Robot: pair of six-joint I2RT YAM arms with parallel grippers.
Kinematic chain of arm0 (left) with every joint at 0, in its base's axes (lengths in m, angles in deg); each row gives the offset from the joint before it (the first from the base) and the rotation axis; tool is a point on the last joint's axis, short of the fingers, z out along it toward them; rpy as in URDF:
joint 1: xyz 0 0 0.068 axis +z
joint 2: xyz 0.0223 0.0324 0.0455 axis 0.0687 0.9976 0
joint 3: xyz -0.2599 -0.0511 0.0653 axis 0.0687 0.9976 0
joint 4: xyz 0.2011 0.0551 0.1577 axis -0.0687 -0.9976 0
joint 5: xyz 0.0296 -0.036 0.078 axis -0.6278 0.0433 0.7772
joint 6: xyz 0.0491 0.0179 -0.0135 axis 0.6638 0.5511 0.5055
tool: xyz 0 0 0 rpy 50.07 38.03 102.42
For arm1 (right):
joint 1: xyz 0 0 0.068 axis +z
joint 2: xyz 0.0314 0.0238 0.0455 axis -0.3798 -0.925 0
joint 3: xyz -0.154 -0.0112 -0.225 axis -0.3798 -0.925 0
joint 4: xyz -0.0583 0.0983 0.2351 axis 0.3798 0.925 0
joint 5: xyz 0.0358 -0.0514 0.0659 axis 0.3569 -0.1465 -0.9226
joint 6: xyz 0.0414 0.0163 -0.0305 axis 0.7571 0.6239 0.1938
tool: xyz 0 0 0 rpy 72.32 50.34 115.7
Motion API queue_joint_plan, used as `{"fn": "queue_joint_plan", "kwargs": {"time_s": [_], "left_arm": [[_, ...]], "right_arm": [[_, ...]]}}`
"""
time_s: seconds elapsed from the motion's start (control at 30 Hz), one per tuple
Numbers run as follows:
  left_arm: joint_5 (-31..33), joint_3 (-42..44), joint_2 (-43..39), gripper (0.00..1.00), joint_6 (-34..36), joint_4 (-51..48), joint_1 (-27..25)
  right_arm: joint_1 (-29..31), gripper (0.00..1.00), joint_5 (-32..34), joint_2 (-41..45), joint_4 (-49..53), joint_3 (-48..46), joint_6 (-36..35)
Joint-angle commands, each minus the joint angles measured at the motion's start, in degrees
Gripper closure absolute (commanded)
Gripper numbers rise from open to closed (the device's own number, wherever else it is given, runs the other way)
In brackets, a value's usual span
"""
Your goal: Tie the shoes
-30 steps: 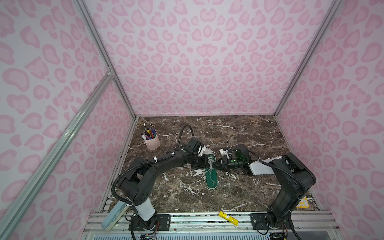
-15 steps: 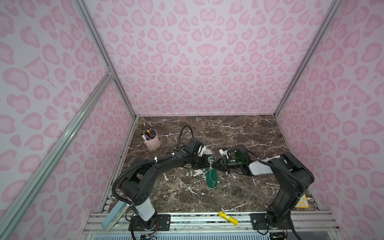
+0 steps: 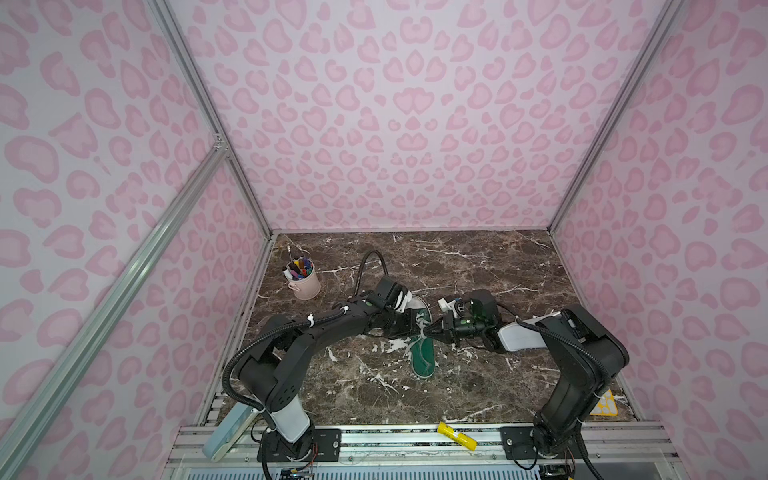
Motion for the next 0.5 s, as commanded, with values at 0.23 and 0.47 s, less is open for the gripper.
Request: {"fn": "queue_joint_plan", "kwargs": {"time_s": [0.23, 0.47], "left_arm": [[0.04, -0.30, -1.03, 0.87, 0.46, 0.21, 0.59], [1.19, -1.28, -1.23, 0.79, 1.68, -1.31, 0.52]], "right_arm": [[-0.77, 1.00, 0.62, 1.67, 5.79, -0.08, -4.08], [-0.85, 1.00, 1.54, 3.33, 16.38, 2.22, -10.47]]}}
